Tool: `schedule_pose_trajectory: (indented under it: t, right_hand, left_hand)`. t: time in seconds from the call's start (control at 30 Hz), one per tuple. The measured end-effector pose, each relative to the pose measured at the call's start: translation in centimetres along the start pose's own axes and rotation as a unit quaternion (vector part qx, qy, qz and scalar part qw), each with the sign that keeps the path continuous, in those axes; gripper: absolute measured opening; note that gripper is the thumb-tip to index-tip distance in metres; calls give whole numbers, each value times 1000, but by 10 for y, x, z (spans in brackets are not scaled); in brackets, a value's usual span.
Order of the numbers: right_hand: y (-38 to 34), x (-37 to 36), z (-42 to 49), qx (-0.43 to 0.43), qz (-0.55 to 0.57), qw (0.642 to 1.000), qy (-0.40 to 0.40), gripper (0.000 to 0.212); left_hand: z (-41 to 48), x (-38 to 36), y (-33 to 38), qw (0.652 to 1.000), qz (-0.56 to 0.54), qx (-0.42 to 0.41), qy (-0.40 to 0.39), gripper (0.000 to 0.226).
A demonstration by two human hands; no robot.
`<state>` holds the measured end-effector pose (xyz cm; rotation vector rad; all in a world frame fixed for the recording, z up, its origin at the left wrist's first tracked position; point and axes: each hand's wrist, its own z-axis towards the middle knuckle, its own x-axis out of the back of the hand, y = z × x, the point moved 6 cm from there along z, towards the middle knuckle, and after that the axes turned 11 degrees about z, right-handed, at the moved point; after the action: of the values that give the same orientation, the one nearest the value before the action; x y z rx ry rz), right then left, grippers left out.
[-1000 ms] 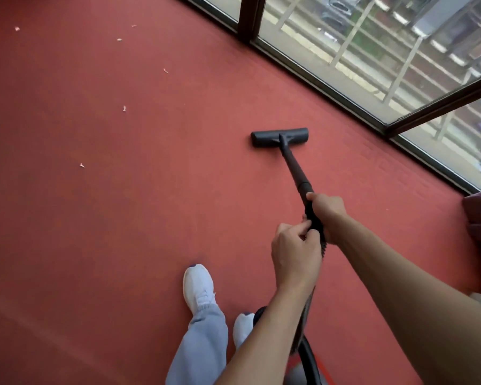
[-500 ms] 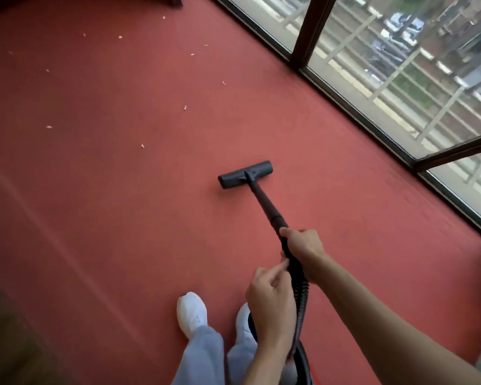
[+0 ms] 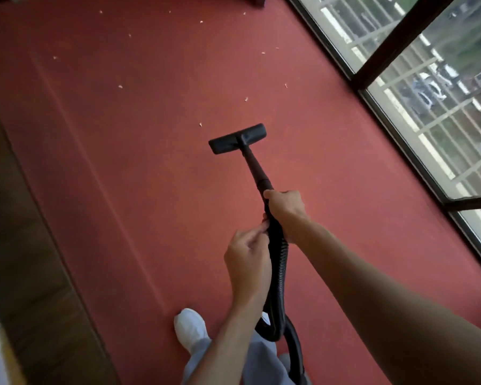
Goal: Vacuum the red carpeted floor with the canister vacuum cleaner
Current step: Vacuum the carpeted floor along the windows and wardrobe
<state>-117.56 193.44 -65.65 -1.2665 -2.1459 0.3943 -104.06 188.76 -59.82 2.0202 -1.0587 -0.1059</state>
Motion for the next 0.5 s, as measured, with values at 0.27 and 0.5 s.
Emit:
schedule_pose_trajectory:
  t: [0.27,0.5]
  right_hand:
    - [-3,-89,-28,-8,-5,1000,11,16]
    - [-21,-158,-35,0,-35,999,-13,19]
  left_hand:
    - [35,87,-9,1000,-14,-14,4,31]
    - [66,136,-13,998,-38,-1,57,30]
